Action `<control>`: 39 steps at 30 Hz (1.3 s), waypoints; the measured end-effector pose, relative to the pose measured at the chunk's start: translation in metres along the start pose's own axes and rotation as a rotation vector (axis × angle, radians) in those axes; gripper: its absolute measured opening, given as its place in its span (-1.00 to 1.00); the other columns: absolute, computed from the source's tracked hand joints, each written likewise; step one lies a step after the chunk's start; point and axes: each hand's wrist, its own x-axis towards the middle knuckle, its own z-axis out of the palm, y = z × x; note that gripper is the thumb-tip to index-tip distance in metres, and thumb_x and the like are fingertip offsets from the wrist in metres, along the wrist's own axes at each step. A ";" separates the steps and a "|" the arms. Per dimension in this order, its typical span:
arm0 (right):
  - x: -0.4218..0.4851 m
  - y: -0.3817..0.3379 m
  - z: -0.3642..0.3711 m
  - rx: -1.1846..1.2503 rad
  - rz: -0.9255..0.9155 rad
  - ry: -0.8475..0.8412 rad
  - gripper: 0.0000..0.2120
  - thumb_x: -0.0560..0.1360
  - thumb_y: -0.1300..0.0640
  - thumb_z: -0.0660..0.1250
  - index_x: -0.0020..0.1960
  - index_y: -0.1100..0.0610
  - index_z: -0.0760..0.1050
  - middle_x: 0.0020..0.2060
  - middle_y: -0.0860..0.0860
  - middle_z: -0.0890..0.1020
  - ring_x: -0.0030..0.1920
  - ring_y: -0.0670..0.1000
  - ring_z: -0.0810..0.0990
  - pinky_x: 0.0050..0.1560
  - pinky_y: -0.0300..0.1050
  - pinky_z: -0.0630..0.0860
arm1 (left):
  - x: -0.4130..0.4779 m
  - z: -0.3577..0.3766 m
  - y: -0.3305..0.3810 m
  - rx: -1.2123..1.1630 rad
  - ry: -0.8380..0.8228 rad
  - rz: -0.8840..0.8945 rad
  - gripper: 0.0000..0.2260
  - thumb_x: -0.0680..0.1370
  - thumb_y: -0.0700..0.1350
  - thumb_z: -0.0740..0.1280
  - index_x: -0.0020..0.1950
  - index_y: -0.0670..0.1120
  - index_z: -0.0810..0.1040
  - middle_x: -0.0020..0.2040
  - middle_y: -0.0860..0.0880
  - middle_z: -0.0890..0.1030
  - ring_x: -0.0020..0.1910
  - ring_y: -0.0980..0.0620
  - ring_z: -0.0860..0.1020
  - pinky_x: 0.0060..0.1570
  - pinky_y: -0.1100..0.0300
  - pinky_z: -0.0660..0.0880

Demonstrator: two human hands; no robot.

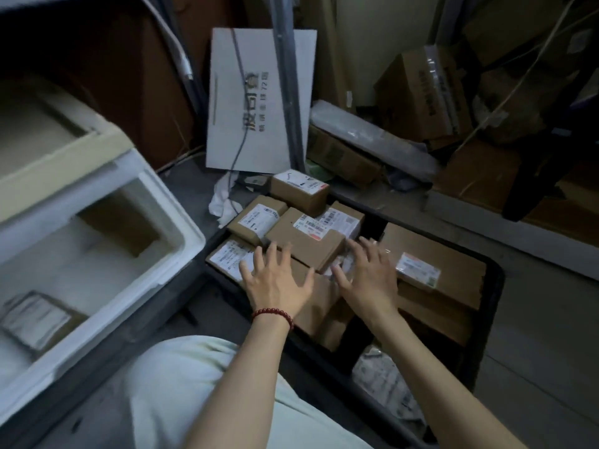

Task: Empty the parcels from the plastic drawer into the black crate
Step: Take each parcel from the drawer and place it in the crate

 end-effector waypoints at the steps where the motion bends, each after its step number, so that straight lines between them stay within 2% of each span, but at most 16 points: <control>1: -0.001 -0.016 0.006 -0.003 -0.066 -0.037 -0.41 0.54 -0.24 0.17 0.50 -0.07 0.17 0.50 -0.02 0.23 0.50 0.04 0.13 0.50 0.02 0.05 | -0.007 -0.004 -0.014 -0.002 0.010 -0.049 -0.36 0.50 0.35 0.05 0.51 0.08 0.20 0.51 -0.01 0.23 0.48 -0.08 0.16 0.36 -0.17 0.10; 6: -0.022 -0.100 0.025 -0.053 -0.376 -0.146 -0.41 0.55 -0.20 0.18 0.51 -0.01 0.16 0.48 0.01 0.27 0.47 0.07 0.21 0.45 0.00 0.12 | -0.037 -0.036 -0.094 -0.094 0.101 -0.327 -0.36 0.49 0.31 0.17 0.51 0.09 0.20 0.52 -0.01 0.22 0.46 -0.10 0.18 0.36 -0.20 0.16; 10: -0.050 -0.173 0.034 0.026 -0.580 -0.189 -0.44 0.55 -0.15 0.21 0.48 0.02 0.23 0.44 0.01 0.32 0.43 0.07 0.28 0.38 -0.01 0.21 | -0.071 -0.073 -0.165 -0.050 0.165 -0.448 -0.37 0.49 0.30 0.19 0.50 0.10 0.21 0.49 0.00 0.27 0.41 -0.12 0.25 0.32 -0.17 0.20; 16: -0.098 -0.290 0.049 0.074 -0.821 -0.323 -0.44 0.57 -0.14 0.20 0.49 0.05 0.20 0.43 0.05 0.31 0.41 0.12 0.29 0.34 0.07 0.27 | -0.132 -0.115 -0.265 0.039 0.089 -0.661 -0.36 0.49 0.31 0.17 0.51 0.08 0.18 0.47 -0.01 0.29 0.38 -0.14 0.30 0.26 -0.10 0.26; 19: -0.115 -0.331 0.060 0.069 -0.908 -0.359 -0.44 0.57 -0.13 0.20 0.50 0.04 0.19 0.42 0.05 0.32 0.40 0.12 0.30 0.34 0.06 0.28 | -0.146 -0.121 -0.293 0.027 0.080 -0.685 -0.37 0.51 0.28 0.20 0.50 0.07 0.18 0.45 0.00 0.31 0.36 -0.14 0.33 0.27 -0.05 0.27; 22: -0.119 -0.339 0.078 0.052 -0.922 -0.377 -0.47 0.58 -0.12 0.19 0.48 0.02 0.21 0.41 0.04 0.33 0.39 0.10 0.32 0.34 0.05 0.29 | -0.159 -0.105 -0.305 -0.028 0.044 -0.627 -0.38 0.54 0.22 0.20 0.53 0.01 0.15 0.46 -0.01 0.31 0.39 -0.09 0.33 0.36 -0.02 0.27; 26: -0.113 -0.326 0.112 -0.013 -0.814 -0.425 -0.48 0.57 -0.06 0.24 0.47 0.04 0.22 0.40 0.05 0.31 0.38 0.12 0.31 0.32 0.07 0.32 | -0.155 -0.070 -0.311 -0.090 -0.015 -0.594 -0.40 0.56 0.16 0.21 0.54 -0.01 0.13 0.49 -0.02 0.27 0.44 -0.05 0.25 0.42 0.01 0.21; 30: -0.116 -0.343 0.138 -0.047 -0.979 -0.349 -0.47 0.54 0.02 0.31 0.45 0.03 0.23 0.39 0.05 0.32 0.37 0.09 0.32 0.33 0.04 0.30 | -0.129 -0.048 -0.321 -0.090 -0.010 -0.563 -0.47 0.54 0.11 0.26 0.47 -0.02 0.26 0.44 -0.04 0.32 0.42 -0.06 0.26 0.39 0.05 0.23; 34: -0.110 -0.357 0.169 -0.125 -0.918 -0.421 -0.47 0.55 0.03 0.28 0.46 0.07 0.20 0.38 0.07 0.30 0.38 0.11 0.30 0.32 0.05 0.32 | -0.109 -0.031 -0.345 -0.156 -0.067 -0.687 -0.46 0.55 0.09 0.26 0.49 -0.02 0.23 0.45 -0.09 0.29 0.42 -0.11 0.26 0.36 -0.01 0.28; 39: -0.092 -0.379 0.207 -0.103 -0.853 -0.440 -0.59 0.60 0.06 0.18 0.43 0.08 0.26 0.34 0.09 0.35 0.32 0.13 0.35 0.28 0.06 0.34 | -0.092 -0.013 -0.381 -0.310 -0.053 -0.888 -0.50 0.60 0.07 0.20 0.50 -0.03 0.20 0.43 -0.14 0.30 0.40 -0.15 0.28 0.32 -0.02 0.31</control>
